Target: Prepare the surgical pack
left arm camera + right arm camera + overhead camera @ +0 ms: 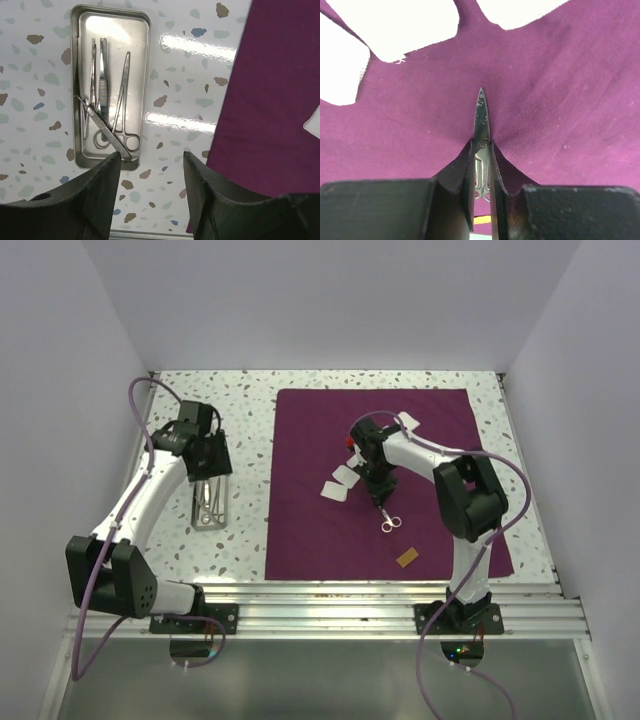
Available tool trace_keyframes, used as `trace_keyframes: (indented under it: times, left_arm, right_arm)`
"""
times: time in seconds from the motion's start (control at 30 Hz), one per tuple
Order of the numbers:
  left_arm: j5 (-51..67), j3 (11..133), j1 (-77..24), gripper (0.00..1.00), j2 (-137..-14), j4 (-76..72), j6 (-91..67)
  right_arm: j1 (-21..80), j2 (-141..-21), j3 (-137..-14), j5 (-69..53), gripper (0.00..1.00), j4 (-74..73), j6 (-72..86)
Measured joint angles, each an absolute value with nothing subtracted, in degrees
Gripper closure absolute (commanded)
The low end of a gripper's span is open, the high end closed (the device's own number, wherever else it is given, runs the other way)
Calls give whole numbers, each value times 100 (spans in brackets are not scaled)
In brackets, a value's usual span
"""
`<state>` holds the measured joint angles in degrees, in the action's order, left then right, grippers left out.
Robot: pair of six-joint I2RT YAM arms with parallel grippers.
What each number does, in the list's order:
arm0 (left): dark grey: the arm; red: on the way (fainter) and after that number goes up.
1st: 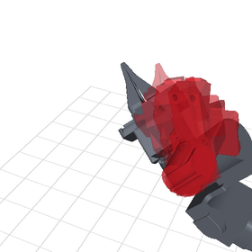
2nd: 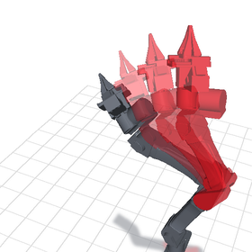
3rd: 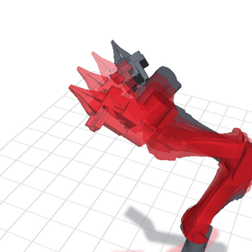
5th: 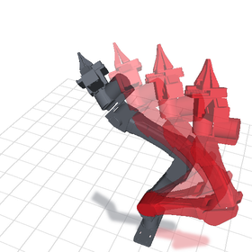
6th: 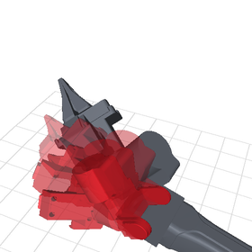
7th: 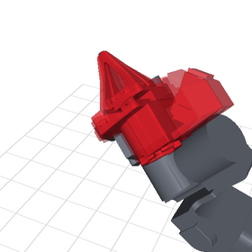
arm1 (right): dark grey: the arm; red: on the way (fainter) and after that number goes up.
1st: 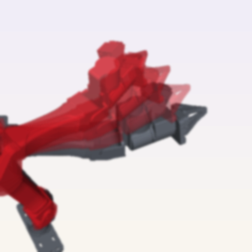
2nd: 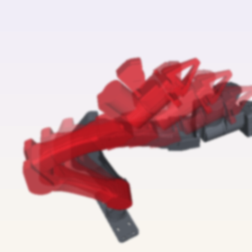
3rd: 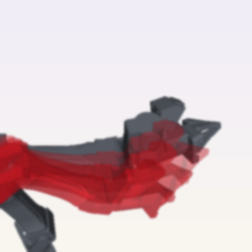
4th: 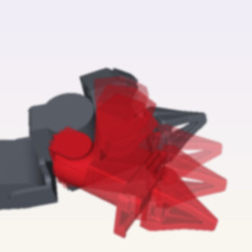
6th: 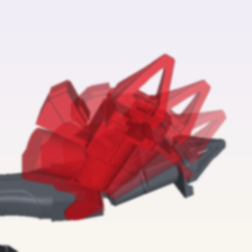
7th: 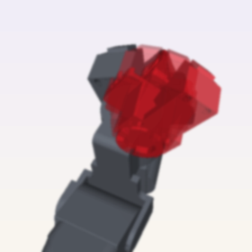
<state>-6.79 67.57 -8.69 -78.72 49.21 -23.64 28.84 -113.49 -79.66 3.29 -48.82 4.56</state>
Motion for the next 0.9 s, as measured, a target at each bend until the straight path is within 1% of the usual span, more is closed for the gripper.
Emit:
trace_keyframes:
  times: [0.27,0.43,0.57,0.7,0.9]
  left_arm:
    - [-589,6565,-1035,41,-7817,4897,-2611]
    - [-276,6477,-1221,40,-7647,4768,-2613]
    - [762,5948,-1632,39,-7067,3811,-2652]
    - [1708,5098,-2182,37,-6536,2432,-3083]
    - [2429,4694,-2410,33,-6716,1496,-3439]
  right_arm:
    - [2888,-11080,-8001,812,100,-5137,504]
    - [2884,-10984,-8261,701,100,-5411,661]
    - [2882,-10829,-8715,-84,100,-5437,1334]
    - [2965,-10394,-8868,-998,100,-4893,2294]
    - [3253,-10237,-9188,-1907,100,-4056,3133]
